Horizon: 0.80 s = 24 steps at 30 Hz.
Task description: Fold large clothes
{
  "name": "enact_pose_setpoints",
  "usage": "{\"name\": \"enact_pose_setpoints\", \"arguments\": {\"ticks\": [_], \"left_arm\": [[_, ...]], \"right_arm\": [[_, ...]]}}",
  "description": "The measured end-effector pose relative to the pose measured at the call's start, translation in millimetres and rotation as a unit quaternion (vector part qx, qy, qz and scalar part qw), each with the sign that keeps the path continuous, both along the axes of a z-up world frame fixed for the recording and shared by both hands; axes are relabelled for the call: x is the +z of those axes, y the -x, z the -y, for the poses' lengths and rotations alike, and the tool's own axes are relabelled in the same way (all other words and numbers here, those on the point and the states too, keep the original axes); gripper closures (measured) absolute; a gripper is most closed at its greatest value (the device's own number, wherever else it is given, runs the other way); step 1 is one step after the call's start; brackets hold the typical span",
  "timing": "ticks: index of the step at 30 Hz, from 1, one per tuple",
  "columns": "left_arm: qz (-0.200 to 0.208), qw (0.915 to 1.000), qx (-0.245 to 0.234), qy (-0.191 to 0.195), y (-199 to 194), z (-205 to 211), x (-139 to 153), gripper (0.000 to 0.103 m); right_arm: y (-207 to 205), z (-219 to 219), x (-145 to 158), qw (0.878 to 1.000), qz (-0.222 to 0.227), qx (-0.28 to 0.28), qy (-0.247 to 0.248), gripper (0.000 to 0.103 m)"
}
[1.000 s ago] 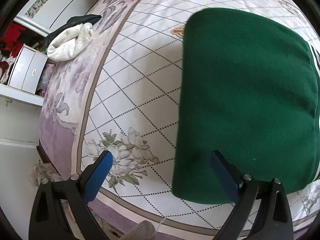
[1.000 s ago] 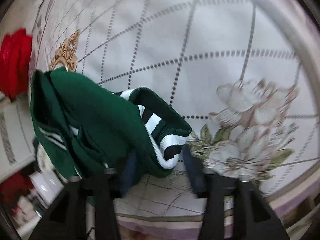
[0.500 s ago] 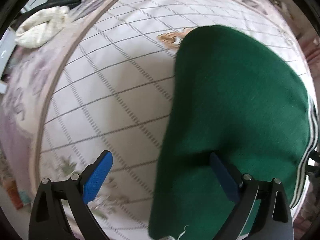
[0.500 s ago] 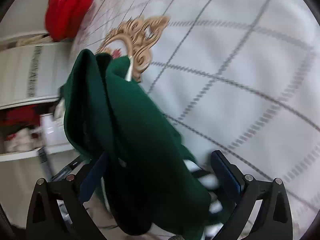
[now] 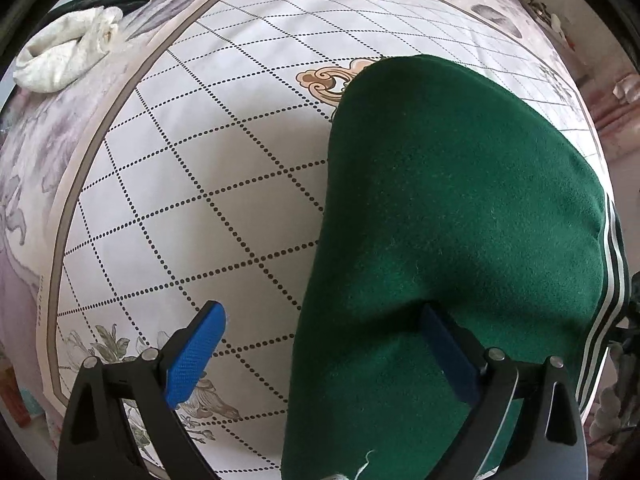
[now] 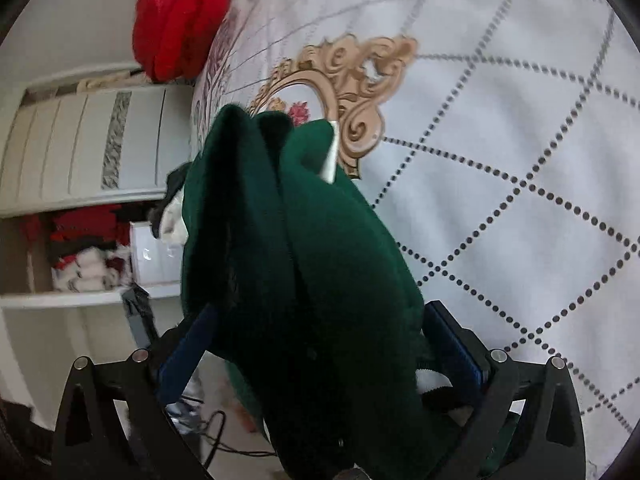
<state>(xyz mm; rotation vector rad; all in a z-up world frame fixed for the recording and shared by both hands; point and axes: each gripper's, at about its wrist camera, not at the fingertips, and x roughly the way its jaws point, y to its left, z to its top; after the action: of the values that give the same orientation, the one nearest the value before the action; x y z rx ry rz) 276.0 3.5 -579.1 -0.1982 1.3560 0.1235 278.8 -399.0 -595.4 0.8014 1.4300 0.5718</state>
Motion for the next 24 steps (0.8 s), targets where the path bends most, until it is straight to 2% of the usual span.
{"name": "enact_pose_setpoints", "arguments": {"ticks": [3, 8, 12, 15, 17, 19, 21, 23, 24], "left_arm": [[0.001, 1.0, -0.001, -0.002, -1, -1, 0, 0.003], [0.002, 1.0, -0.003, -0.003, -3, 2, -1, 0.003], [0.001, 0.9999, -0.002, 0.014, -7, -1, -5, 0.002], [0.001, 0.9989, -0.002, 0.048, -10, -3, -8, 0.002], [0.0, 0.9971, -0.009, 0.075, -14, 1, -9, 0.002], [0.004, 0.9961, -0.027, 0.083, -17, 11, -8, 0.003], [0.005, 0.9957, -0.051, 0.077, -20, 26, -5, 0.003], [0.005, 0.9965, -0.066, 0.052, -23, 37, -3, 0.003], [0.006, 0.9967, -0.066, 0.047, -24, 39, -2, 0.003]], "right_arm": [[-3, -15, 2, 0.998, 0.012, 0.036, 0.043, 0.0], [-14, -36, -8, 0.991, -0.001, 0.095, 0.09, 0.0], [-22, -37, -13, 0.99, -0.03, 0.107, 0.091, 0.0], [-26, -36, -15, 0.99, -0.048, 0.108, 0.081, 0.0], [-27, -33, -17, 0.992, -0.058, 0.094, 0.06, 0.0], [-28, -31, -16, 0.995, -0.058, 0.07, 0.039, 0.0], [-27, -29, -17, 0.996, -0.061, 0.054, 0.028, 0.0], [-25, -33, -17, 0.996, -0.06, 0.052, 0.029, 0.0], [-25, -35, -16, 0.997, -0.059, 0.051, 0.027, 0.005]]}}
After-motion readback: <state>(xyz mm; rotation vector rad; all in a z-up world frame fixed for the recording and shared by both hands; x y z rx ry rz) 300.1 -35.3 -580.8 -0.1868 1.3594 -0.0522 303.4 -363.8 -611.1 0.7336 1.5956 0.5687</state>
